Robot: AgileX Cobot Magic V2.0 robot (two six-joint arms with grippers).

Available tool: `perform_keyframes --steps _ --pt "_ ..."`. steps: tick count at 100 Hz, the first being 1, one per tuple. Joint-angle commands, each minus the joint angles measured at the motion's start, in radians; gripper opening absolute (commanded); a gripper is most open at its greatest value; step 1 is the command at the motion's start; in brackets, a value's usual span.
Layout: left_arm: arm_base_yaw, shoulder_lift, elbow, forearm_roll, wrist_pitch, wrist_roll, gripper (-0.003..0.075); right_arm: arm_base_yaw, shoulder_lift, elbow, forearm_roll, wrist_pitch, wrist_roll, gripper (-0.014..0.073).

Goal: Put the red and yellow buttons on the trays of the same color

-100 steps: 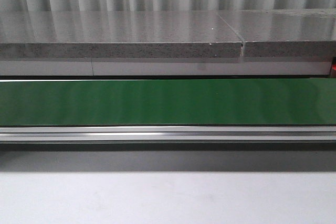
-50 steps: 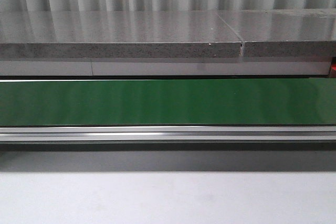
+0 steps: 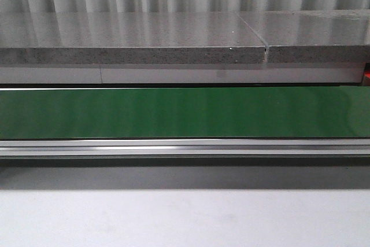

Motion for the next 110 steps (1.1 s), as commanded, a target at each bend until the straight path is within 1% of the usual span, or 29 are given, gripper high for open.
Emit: perform_keyframes --steps 1,14,26,56,110 --pt "-0.007 0.002 -0.026 -0.009 -0.063 0.000 -0.0020 0.038 -0.083 -0.026 0.000 -0.012 -0.017 -0.0068" --pt "-0.007 0.002 -0.026 -0.009 -0.063 0.000 -0.0020 0.103 -0.127 -0.022 0.000 -0.002 -0.022 -0.0067" --pt "-0.007 0.002 -0.026 -0.009 -0.063 0.000 -0.0020 0.157 -0.186 0.008 0.008 -0.008 -0.059 -0.0067" --pt "-0.007 0.002 -0.026 -0.009 -0.063 0.000 -0.0020 0.238 -0.360 0.195 0.034 -0.098 -0.064 -0.0067" --pt "-0.007 0.002 -0.026 -0.009 -0.063 0.000 -0.0020 0.247 -0.759 0.551 0.039 -0.176 -0.064 -0.0067"
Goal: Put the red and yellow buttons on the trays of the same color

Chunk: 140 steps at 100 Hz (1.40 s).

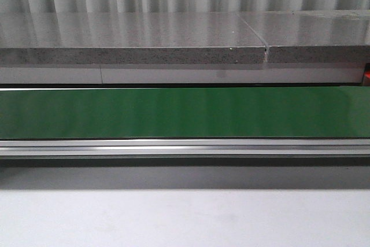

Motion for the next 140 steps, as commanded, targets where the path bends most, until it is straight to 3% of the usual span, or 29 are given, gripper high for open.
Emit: perform_keyframes --steps 1,61,140 --pt "-0.007 0.002 -0.026 -0.009 -0.063 0.000 -0.0020 -0.001 -0.087 0.021 0.001 -0.065 -0.010 -0.0067" --pt "-0.007 0.002 -0.026 -0.009 -0.063 0.000 -0.0020 -0.001 -0.510 0.286 0.000 -0.062 -0.010 -0.0067" --pt "-0.007 0.002 -0.026 -0.009 -0.063 0.000 -0.0020 -0.001 -0.532 0.298 0.000 -0.051 -0.010 -0.0067"
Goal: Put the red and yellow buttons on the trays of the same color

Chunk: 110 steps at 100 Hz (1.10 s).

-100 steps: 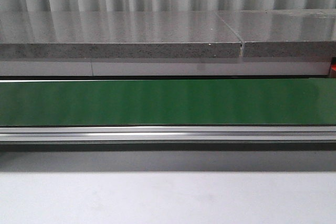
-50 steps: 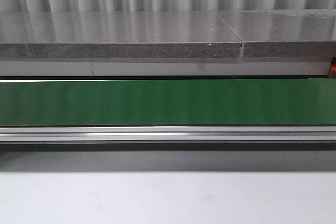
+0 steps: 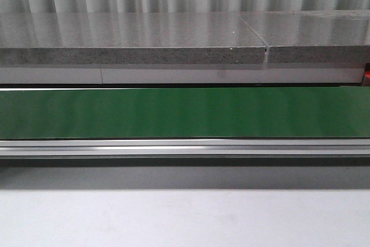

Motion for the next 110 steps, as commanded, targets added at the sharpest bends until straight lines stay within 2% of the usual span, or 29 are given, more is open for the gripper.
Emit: perform_keyframes --steps 1,52,78,92,110 --pt "-0.007 0.002 -0.026 -0.009 -0.063 0.000 -0.0020 -0.001 0.003 -0.023 0.000 -0.056 -0.010 -0.0067" --pt "-0.007 0.002 -0.026 -0.037 -0.072 0.000 -0.0020 -0.001 0.003 -0.023 0.000 -0.056 -0.010 -0.0067" --pt "-0.005 0.059 -0.030 0.006 -0.094 0.000 -0.0020 -0.001 0.003 -0.023 0.000 -0.056 -0.010 -0.0067" --pt "0.053 0.115 -0.063 0.004 -0.097 0.000 -0.0020 -0.001 0.003 -0.023 0.000 -0.056 -0.010 -0.0067" --pt "0.190 0.178 -0.124 0.002 -0.124 0.000 -0.0020 -0.001 0.003 -0.023 0.000 -0.056 -0.010 -0.0067"
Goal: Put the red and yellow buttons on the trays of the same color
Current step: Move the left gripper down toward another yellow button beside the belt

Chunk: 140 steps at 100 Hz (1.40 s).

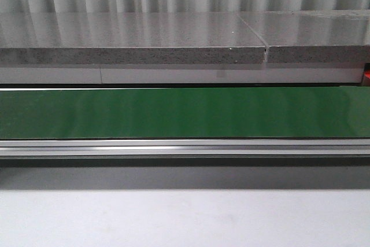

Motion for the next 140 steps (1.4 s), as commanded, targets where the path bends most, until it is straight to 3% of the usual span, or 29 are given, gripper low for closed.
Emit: perform_keyframes --steps 1,52,60,79,86,115,140 --pt "0.065 0.033 -0.066 -0.007 -0.072 0.000 -0.0020 -0.001 0.003 -0.023 0.000 -0.056 -0.010 -0.0067" --pt "0.359 0.274 -0.244 -0.007 0.061 -0.008 -0.0006 -0.001 0.003 -0.023 0.000 -0.056 -0.010 -0.0067" --pt "0.407 0.305 -0.268 -0.007 0.075 -0.008 0.0072 -0.001 0.003 -0.023 0.000 -0.056 -0.010 -0.0067" --pt "0.502 0.361 -0.300 -0.007 0.102 -0.008 0.0426 -0.001 0.003 -0.023 0.000 -0.056 -0.010 -0.0067" --pt "0.532 0.388 -0.314 -0.007 0.127 -0.008 0.0485 -0.001 0.003 -0.023 0.000 -0.056 -0.010 -0.0067" --pt "0.627 0.576 -0.415 -0.010 0.281 -0.008 0.0482 -0.001 0.003 -0.023 0.000 -0.056 -0.010 -0.0067" --pt "0.634 0.750 -0.466 -0.010 0.292 -0.008 0.0482 -0.001 0.003 -0.023 0.000 -0.056 -0.010 -0.0067"
